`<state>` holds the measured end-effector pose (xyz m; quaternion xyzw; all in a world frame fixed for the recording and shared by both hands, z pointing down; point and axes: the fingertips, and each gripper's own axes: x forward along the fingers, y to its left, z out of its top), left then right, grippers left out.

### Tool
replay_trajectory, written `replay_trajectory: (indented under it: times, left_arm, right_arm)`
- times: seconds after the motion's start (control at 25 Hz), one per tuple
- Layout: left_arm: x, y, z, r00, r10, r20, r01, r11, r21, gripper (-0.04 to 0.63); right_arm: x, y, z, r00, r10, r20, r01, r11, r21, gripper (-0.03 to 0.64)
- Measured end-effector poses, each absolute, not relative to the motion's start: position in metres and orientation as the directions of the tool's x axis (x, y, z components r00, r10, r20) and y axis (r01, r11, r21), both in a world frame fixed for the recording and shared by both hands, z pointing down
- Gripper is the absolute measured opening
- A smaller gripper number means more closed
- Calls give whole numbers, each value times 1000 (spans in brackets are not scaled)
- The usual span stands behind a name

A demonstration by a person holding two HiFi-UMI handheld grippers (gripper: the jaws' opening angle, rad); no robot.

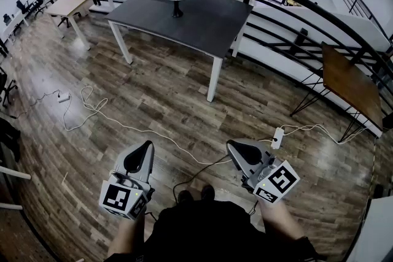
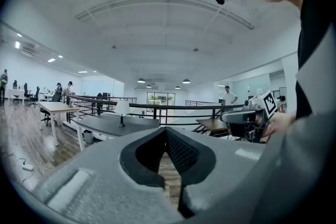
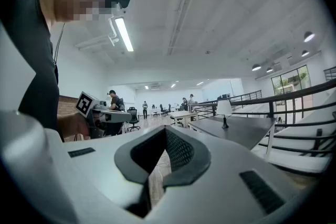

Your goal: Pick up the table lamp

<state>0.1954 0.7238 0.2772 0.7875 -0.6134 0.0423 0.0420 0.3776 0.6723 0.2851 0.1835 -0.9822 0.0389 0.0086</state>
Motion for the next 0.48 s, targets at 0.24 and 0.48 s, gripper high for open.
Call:
replay_trajectory:
  times: [0.24, 0.48]
  left_arm:
    - [209, 719, 279, 235, -964, 125, -972, -234, 28, 5]
    - [222, 714, 284, 220, -968, 125, -976, -217, 30, 5]
  right_arm:
    - [389, 669, 288, -941, -336, 20, -337, 938, -78, 8]
    - [394, 671, 281, -961, -276, -17, -274, 959, -70, 8]
